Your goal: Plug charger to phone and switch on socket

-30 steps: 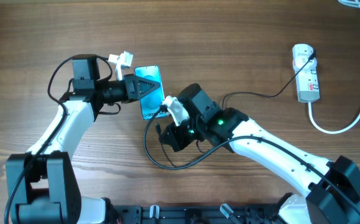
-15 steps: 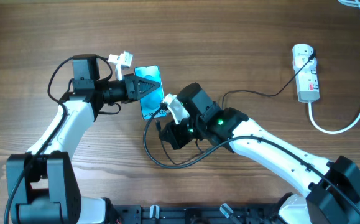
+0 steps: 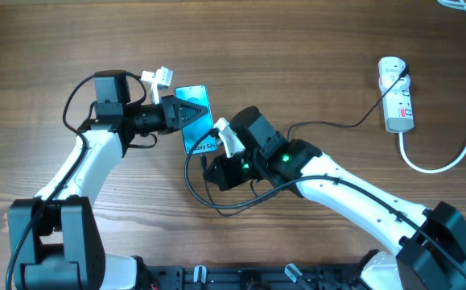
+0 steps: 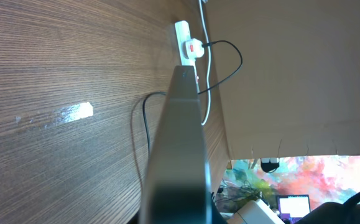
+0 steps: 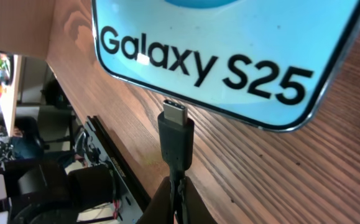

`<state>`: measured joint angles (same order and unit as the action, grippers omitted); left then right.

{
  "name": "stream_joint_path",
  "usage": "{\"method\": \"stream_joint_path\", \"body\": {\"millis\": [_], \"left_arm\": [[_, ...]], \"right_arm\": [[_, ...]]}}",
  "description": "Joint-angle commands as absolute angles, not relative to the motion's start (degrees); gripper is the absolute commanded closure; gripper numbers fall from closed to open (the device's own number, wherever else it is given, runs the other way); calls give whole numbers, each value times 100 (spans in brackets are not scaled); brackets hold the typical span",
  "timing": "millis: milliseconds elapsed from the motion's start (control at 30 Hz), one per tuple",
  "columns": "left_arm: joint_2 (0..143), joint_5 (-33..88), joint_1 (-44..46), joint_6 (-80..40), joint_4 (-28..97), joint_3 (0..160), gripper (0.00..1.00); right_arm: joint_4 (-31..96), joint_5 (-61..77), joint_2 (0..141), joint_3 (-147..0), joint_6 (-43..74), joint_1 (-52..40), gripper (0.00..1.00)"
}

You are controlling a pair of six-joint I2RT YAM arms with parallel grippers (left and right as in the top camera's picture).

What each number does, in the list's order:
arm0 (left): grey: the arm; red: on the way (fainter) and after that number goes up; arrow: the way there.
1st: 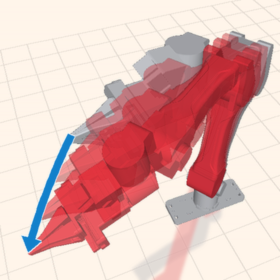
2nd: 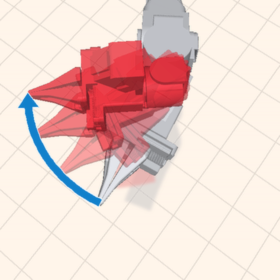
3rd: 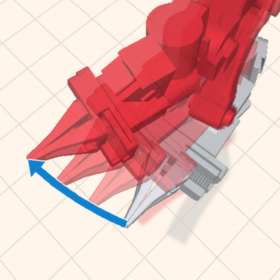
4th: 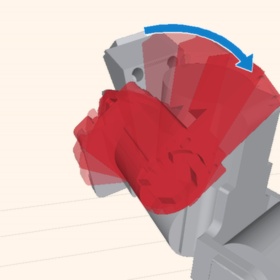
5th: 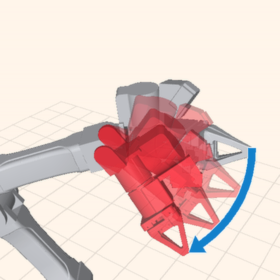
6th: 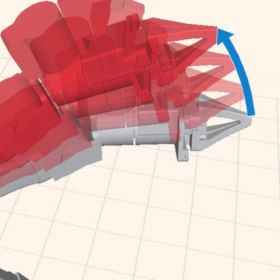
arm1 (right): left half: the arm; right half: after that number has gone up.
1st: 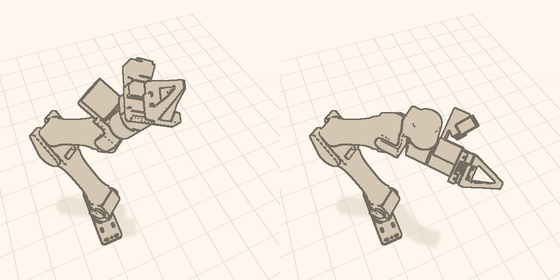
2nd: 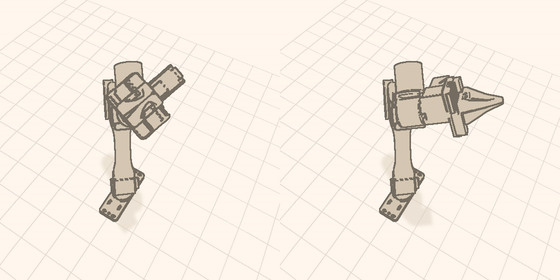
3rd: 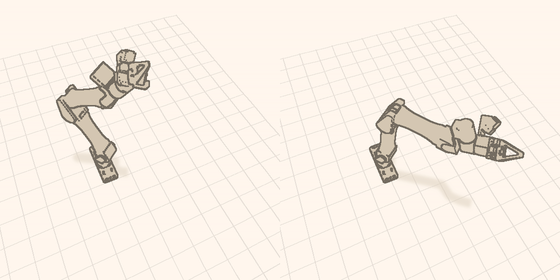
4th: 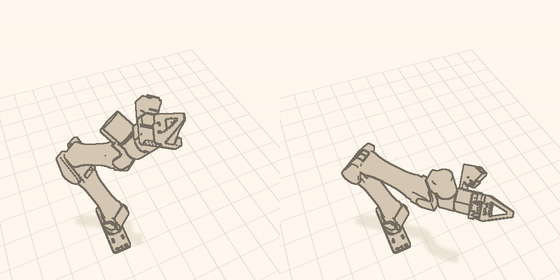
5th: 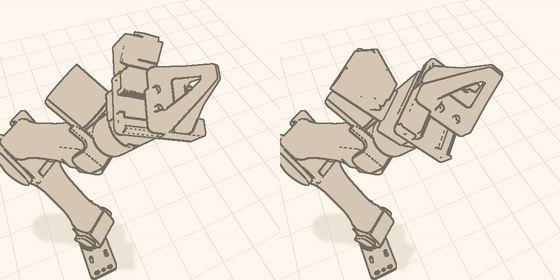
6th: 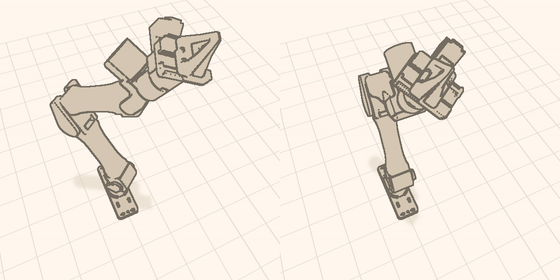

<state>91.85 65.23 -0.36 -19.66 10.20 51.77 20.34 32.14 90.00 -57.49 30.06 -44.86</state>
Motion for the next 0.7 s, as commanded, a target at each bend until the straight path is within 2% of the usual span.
{"method": "stream_joint_path", "body": {"millis": [0, 667], "left_arm": [[9183, 6637, -10, -1970, 980, 5170, 96], [9183, 6595, -10, -1968, 958, 5170, 96]], "right_arm": [[2018, 3350, 9054, -5878, 3173, -4515, 96], [1955, 3479, 9054, -5878, 3446, -4515, 96]]}}
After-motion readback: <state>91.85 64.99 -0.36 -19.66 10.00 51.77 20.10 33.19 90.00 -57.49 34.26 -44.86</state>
